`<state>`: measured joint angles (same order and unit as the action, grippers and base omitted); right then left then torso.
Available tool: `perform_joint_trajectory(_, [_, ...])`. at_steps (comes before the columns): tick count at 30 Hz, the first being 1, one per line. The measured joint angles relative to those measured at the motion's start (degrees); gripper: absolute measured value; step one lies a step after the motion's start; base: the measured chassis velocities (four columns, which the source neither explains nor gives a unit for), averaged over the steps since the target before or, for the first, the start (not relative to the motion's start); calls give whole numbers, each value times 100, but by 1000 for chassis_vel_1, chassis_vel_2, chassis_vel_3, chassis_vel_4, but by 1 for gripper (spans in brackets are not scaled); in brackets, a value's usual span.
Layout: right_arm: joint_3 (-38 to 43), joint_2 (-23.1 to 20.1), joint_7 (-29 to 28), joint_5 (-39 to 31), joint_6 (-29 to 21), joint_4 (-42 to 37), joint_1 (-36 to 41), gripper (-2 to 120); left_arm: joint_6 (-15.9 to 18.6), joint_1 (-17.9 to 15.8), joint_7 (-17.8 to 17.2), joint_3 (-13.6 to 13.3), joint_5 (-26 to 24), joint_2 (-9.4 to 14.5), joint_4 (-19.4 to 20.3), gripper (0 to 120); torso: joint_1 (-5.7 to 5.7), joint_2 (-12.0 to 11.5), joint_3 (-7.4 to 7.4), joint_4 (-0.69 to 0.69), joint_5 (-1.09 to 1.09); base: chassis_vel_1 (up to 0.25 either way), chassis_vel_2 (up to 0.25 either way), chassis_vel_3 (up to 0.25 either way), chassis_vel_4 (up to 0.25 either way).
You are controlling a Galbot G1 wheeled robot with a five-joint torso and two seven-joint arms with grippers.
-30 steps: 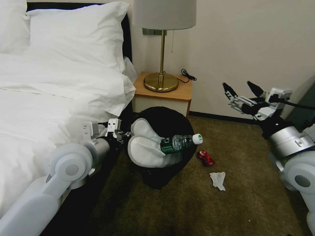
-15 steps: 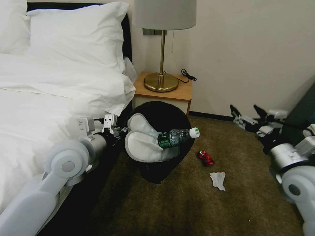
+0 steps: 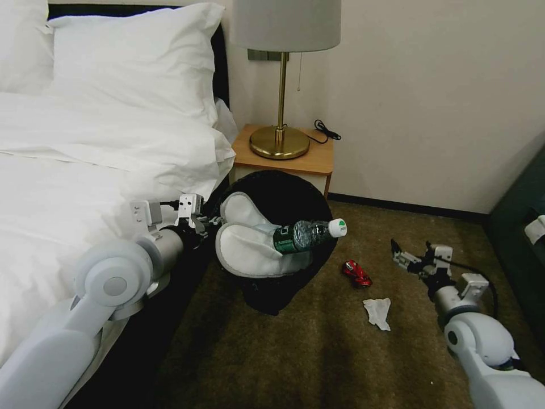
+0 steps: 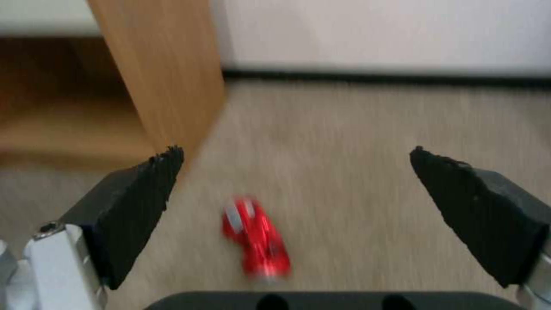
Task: Pick up the trash bin, then pick up the garbage on the floor and place it into the trash bin.
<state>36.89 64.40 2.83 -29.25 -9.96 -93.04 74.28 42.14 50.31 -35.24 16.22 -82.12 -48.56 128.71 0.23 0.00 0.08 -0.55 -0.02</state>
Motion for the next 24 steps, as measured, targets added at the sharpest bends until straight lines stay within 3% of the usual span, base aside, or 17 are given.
perform_joint_trajectory(6, [-126, 417, 72, 200, -20, 1224, -284, 100, 0, -10, 0, 19, 9, 15, 42, 1, 0, 0, 0, 0, 2, 0, 0, 0, 0])
perform_joint_trajectory(15, [-230, 681, 162, 173, -98, 1895, -600, 100, 0, -32, 13, 19, 7, 36, 49, 1, 0, 0, 0, 0, -1, 0, 0, 0, 0])
perform_joint_trajectory(24, [-348, 1035, 276, 420, -18, 3313, -1269, 100, 0, -87, 33, 19, -30, 89, 66, 1, 0, 0, 0, -1, 0, 0, 0, 0, 0])
